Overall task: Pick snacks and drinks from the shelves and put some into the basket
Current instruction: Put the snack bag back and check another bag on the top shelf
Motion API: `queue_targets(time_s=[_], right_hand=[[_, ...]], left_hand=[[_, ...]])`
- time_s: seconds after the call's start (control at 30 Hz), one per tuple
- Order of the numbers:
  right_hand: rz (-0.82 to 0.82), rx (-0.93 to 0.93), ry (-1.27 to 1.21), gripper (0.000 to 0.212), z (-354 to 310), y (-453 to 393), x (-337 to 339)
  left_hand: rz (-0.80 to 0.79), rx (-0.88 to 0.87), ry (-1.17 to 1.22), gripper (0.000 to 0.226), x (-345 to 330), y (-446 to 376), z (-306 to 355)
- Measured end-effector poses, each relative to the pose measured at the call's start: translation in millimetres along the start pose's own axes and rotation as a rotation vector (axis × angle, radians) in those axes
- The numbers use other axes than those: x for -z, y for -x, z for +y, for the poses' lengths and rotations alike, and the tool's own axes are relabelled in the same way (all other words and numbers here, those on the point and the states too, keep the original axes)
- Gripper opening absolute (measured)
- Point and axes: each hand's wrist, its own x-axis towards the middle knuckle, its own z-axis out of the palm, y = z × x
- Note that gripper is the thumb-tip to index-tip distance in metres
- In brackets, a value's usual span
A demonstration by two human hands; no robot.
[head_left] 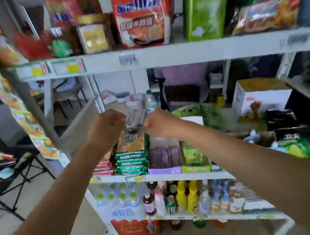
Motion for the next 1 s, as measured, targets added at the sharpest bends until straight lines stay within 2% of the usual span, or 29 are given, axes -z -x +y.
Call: queue_targets(time_s=[0.17,0.3,0.4,0.63,0.83,0.9,1.0], right_hand=[[0.289,0.080,-0.288,0.018,-18.0,29.2,97.2],[0.428,0.121,-0.422,0.017,-28.4,58.5,169.0],[0.509,0.148,-0.507,0.016,-24.2,78.7,218.0],[0.855,0.294,-0.622,0.019,-1.5,117.8,337.2],[1.256,0.446,-0.564,0.024,16.5,153.7,447.7],[1.397,0.411,-0.478,0.025,28.0,160.4,483.1],[1.591,0.247,-0.221,0.021,52.9,171.4,530.7]], left_hand=[[0.057,-0.282,0.106,0.024,31.1,-23.1,103.9],[0.086,-0.539,0.124,0.021,44.9,-28.8,179.9],[0.099,-0.629,0.145,0.010,50.7,-39.9,227.2],[0.153,-0.819,0.215,0.018,46.5,-69.1,339.7],[0.266,-1.010,0.158,0.012,23.9,-80.1,450.3],[0.270,-1.055,0.183,0.015,10.9,-84.0,485.1],[0.211,-1.082,0.174,0.027,-14.1,-90.0,533.7]])
